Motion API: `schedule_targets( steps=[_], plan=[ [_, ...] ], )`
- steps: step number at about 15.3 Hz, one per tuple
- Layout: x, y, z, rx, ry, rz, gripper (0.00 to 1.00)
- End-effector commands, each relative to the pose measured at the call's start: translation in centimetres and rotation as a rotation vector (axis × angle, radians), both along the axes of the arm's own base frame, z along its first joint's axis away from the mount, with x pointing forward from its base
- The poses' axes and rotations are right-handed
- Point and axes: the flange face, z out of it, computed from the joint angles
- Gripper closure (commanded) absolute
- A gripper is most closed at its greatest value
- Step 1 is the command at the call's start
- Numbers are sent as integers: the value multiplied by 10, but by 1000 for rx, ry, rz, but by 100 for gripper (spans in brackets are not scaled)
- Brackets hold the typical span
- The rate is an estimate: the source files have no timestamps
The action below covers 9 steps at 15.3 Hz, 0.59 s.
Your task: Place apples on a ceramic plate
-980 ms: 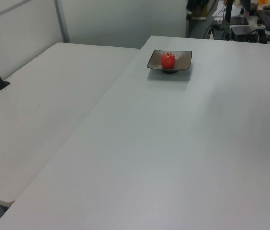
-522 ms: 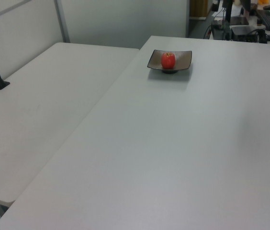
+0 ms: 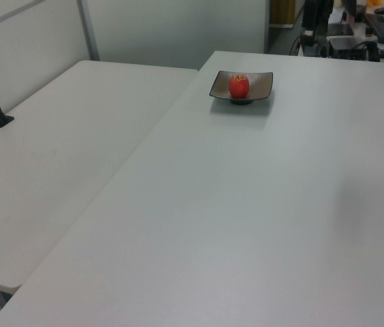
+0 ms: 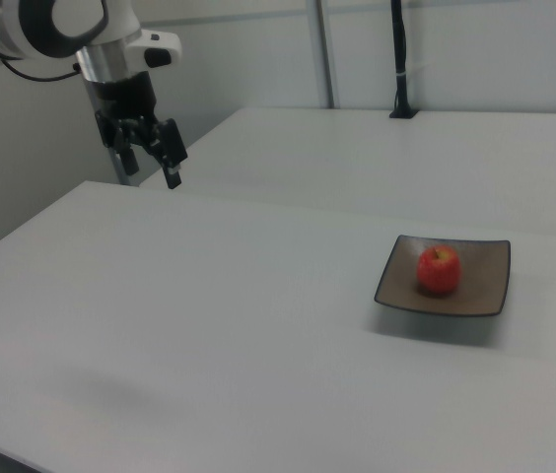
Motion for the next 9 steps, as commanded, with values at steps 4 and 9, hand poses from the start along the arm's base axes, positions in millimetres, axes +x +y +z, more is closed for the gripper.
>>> schedule_targets(
  steps=[4,9],
  plan=[
    [20,-11,-15,-12,-120,163,0],
    [22,-15,-18,-6,-127,155,0]
  ],
)
